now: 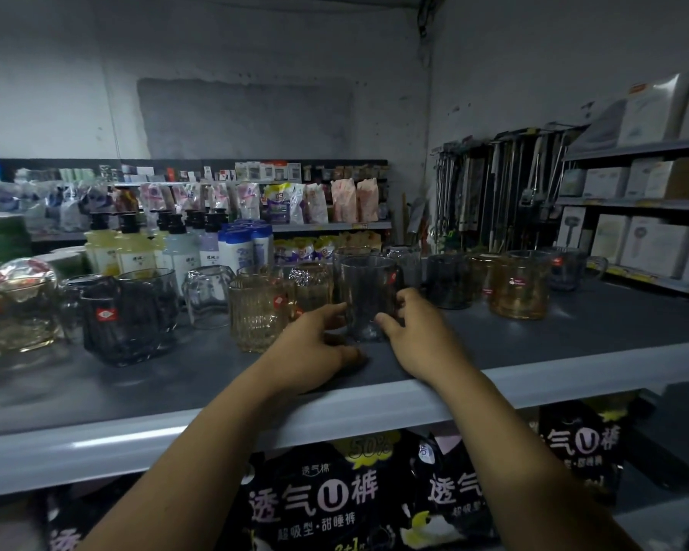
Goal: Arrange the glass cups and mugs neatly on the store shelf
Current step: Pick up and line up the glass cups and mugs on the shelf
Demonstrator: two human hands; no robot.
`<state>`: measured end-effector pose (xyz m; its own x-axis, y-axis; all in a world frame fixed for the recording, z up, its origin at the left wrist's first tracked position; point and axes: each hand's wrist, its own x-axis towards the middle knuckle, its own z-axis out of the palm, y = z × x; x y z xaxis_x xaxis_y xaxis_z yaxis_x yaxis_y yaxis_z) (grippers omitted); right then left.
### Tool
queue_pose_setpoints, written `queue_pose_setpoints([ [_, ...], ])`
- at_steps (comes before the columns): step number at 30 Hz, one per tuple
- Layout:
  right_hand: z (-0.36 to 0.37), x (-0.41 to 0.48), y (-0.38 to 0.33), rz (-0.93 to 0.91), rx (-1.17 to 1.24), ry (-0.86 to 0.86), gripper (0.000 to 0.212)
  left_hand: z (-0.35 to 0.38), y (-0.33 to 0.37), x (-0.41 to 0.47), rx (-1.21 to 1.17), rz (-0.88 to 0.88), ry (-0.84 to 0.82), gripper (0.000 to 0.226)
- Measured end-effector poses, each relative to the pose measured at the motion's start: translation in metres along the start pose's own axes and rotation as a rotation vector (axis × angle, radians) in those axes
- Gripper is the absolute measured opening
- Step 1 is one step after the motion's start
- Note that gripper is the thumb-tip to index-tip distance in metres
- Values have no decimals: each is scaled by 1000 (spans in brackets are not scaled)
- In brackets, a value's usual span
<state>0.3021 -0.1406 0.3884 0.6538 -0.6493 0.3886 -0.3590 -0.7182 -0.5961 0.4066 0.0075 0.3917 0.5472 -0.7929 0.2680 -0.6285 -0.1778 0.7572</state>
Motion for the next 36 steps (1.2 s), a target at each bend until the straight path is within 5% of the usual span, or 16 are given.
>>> queue_pose_setpoints([
  [11, 2, 3, -1, 76, -102, 19, 37, 3, -5, 8, 19, 4, -42, 95],
  [23, 0, -7, -9, 107, -113, 36, 36, -1, 3, 0, 137, 53, 50, 67],
  [28, -8, -29, -21, -12, -25, 141, 32, -25, 8, -31, 144, 212, 161, 37],
  [36, 4, -93, -91, -349, -115, 34, 26, -99, -25, -131, 302, 315, 308, 23],
])
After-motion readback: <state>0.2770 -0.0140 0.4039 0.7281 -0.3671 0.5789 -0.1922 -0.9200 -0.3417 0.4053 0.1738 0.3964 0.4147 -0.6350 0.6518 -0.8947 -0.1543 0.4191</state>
